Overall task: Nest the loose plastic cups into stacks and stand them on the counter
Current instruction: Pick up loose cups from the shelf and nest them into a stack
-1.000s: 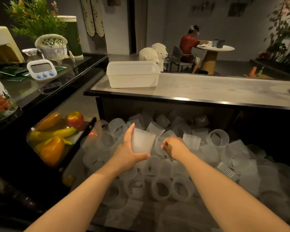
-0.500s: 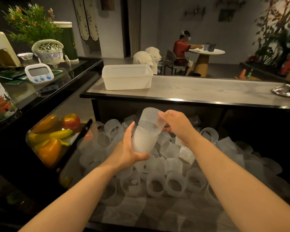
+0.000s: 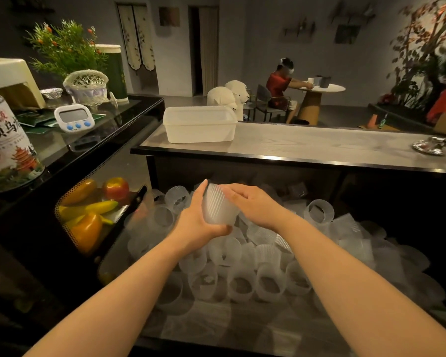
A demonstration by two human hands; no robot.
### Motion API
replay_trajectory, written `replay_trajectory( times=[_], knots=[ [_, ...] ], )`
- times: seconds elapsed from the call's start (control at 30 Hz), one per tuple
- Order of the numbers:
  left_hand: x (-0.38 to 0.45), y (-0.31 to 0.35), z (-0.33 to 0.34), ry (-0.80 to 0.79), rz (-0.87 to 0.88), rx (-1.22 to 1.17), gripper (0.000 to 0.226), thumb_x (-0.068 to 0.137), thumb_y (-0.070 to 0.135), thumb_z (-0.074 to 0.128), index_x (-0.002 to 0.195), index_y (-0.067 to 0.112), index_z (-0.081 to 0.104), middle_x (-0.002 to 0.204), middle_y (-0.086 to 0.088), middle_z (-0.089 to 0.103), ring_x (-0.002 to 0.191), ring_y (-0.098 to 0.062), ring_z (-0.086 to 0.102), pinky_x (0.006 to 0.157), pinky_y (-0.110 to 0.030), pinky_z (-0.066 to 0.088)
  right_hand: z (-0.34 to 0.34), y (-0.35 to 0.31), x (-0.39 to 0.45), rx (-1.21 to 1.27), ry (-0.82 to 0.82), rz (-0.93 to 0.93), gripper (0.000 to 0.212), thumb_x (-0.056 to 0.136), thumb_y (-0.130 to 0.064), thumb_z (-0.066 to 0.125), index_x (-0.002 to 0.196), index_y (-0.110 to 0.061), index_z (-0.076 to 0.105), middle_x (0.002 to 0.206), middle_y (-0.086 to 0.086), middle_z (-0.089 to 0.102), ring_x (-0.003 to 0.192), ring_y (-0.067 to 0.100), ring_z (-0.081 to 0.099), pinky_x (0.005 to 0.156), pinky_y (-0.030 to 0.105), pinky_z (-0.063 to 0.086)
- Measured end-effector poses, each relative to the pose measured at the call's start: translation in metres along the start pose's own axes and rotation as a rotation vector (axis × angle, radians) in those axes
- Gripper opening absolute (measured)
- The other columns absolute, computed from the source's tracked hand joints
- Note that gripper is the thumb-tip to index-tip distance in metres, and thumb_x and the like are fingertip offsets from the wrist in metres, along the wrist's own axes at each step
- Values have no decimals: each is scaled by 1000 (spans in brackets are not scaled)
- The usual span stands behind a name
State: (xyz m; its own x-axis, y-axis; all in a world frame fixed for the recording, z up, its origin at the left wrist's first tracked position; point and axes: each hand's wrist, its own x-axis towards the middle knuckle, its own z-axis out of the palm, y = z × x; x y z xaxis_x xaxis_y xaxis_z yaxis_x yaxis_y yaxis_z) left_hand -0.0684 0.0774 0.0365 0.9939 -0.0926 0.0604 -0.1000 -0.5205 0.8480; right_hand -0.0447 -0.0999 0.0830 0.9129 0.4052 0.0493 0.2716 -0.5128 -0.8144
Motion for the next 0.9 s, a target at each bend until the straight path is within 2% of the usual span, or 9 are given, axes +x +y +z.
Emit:
replay_trajectory(
  times=[0.13,0.2,0.27,0.3,0.43,0.57,0.67,0.77,0.9],
  knots=[
    [3,-9,-2,55,-28,59,121,71,34,89,157,42,4,146,4,34,115,-16,43,95,-41,52,6,3,0,-14,-98,32,48,103,-49,29,148,-34,39,147,-20,40,132,-1,34,106,20,25],
    [2,-15,-5,62,-76,61,118,74,37,87,157,42,3,142,4,34,114,-17,43,91,-37,49,15,14,7,-60,48,67,47,105,-46,25,147,-31,42,147,-16,43,135,4,37,104,20,25],
    [1,-19,-8,60,-104,31,116,76,35,85,158,40,3,146,1,34,118,-21,44,93,-37,48,25,34,13,-136,232,205,45,103,-45,32,137,-25,54,139,-3,56,128,18,49,95,26,35],
    [1,-21,-9,64,-114,21,116,77,34,85,158,39,3,150,-1,33,122,-23,44,97,-39,49,31,46,14,-212,232,289,43,102,-44,38,135,-23,55,136,2,58,124,22,52,91,28,38],
    [-1,-28,-11,44,-140,30,116,78,32,85,157,41,1,154,-4,30,123,-24,44,100,-40,50,56,79,15,-480,-44,530,61,96,-52,50,142,-13,44,135,12,57,120,30,56,98,38,48],
    [-1,-33,-16,25,-142,45,117,77,34,86,157,42,0,154,-3,30,114,-17,41,88,-29,47,67,79,20,-161,-81,756,76,85,-54,66,145,-15,38,98,2,59,95,21,67,81,33,58],
    [0,-34,-18,7,-139,46,118,77,33,86,157,42,0,155,-3,30,114,-16,41,85,-26,45,73,79,22,-58,-136,762,66,87,-40,70,141,-15,41,107,3,59,107,21,65,92,34,55],
    [-1,-34,-20,-17,-131,53,119,77,32,87,157,44,-1,156,-1,27,116,-17,41,85,-26,46,76,86,25,17,-38,698,54,87,-27,72,133,-12,47,94,1,57,98,25,67,85,35,58],
    [-3,-31,-22,-50,-124,65,118,77,30,86,155,48,-1,155,-2,28,117,-19,44,88,-27,48,63,89,26,105,69,612,33,82,-37,77,90,-11,58,81,4,63,68,18,65,72,35,60]
  ],
)
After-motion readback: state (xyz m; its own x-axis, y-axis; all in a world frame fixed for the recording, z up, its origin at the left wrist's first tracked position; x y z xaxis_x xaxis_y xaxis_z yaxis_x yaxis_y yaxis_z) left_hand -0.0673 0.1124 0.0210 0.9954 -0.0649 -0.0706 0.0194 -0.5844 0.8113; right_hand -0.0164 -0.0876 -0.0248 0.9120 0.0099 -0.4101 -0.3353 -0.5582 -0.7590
